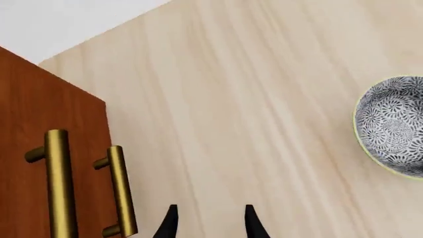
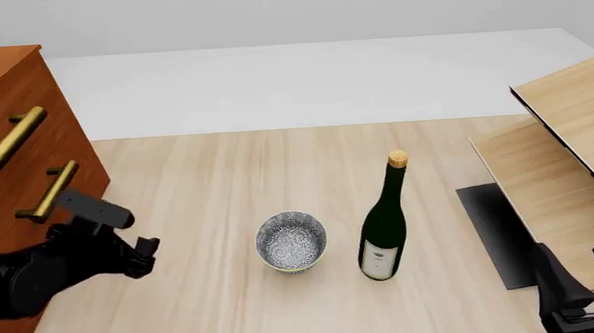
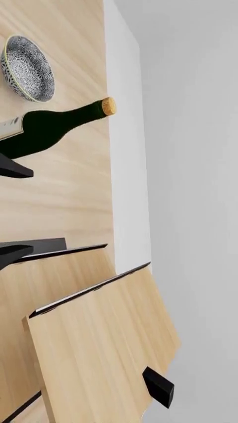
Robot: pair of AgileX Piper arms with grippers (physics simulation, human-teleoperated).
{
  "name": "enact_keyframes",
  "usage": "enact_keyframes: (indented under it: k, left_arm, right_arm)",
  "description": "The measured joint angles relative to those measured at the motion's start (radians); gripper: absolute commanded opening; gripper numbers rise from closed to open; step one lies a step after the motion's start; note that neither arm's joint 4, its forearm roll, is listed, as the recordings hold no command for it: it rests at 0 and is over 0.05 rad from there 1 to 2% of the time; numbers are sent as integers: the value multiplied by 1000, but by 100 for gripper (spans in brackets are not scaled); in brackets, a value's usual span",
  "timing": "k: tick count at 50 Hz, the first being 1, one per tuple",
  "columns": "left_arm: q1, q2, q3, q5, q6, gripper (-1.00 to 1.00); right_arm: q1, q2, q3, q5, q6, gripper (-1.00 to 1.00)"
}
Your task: Close the bottom drawer of the cabinet and open the top drawer.
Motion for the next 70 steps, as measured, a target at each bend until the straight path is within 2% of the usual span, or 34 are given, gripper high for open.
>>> enact_keyframes:
  k: [5,18,28,52,70]
  left_arm:
    - [-22,-6,-14,-2,34,100]
    - [-27,-49,9,-59,232,100]
    - [-31,-83,12,-99,347,100]
    - [-35,-156,0,-172,533,100]
    - [7,-200,31,-287,759,100]
  right_arm:
    - [0,-1,0,1,-1,100]
    - [2,4,1,-4,-1,100]
    - [2,3,0,-4,-1,100]
    - [4,3,-1,-4,0,100]
    - [3,1,-1,-2,1,100]
